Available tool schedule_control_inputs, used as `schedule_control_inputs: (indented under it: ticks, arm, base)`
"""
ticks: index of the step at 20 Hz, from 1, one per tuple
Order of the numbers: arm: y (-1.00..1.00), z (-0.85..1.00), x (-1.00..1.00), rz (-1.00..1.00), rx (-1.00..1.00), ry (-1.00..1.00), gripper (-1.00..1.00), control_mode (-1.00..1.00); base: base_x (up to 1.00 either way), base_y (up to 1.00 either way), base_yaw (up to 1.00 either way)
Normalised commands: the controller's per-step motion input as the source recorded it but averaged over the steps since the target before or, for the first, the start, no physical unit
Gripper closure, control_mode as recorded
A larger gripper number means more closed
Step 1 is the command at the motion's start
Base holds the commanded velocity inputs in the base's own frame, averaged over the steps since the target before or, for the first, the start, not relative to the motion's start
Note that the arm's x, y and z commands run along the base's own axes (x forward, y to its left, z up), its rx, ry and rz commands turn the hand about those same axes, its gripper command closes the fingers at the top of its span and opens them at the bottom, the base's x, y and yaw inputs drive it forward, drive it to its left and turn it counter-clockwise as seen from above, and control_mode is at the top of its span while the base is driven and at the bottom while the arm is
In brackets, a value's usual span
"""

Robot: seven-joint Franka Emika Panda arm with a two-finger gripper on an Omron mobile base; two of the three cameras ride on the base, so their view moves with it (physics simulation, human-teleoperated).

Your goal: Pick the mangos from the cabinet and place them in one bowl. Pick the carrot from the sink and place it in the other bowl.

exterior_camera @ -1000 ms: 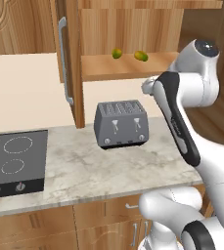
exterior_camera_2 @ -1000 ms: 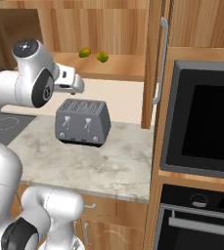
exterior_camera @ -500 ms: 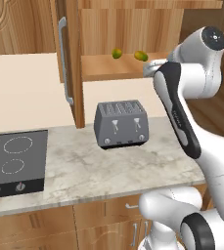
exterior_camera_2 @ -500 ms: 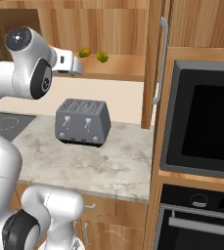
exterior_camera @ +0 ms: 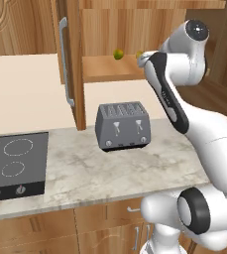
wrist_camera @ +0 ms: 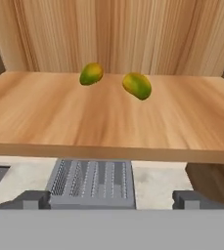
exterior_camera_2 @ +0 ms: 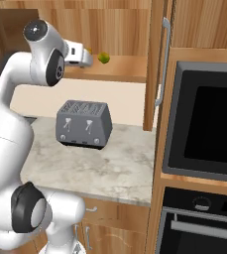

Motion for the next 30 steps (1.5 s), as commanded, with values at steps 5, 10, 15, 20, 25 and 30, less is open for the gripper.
schedule_control_inputs:
  ticks: [5,10,15,20,25,30]
  arm:
    - [0.00,0.00,0.56,-0.02,0.00,0.00,-1.00,-1.00]
    - [-0.06,0.01,0.67,-0.02,0.00,0.00,-1.00,-1.00]
    - [-0.07,0.03,0.58,-0.01,0.00,0.00,-1.00,-1.00]
    - [-0.41,0.00,0.31,0.00,0.00,0.00,-1.00,-1.00]
    - [-0.38,0.00,0.18,0.00,0.00,0.00,-1.00,-1.00]
    - [-0.23,0.00,0.32,0.00,0.00,0.00,-1.00,-1.00]
  base:
    - [0.00,0.00,0.00]
    - [0.00,0.00,0.00]
    - [0.00,0.00,0.00]
    - [0.00,0.00,0.00]
    - [0.00,0.00,0.00]
    - [0.00,0.00,0.00]
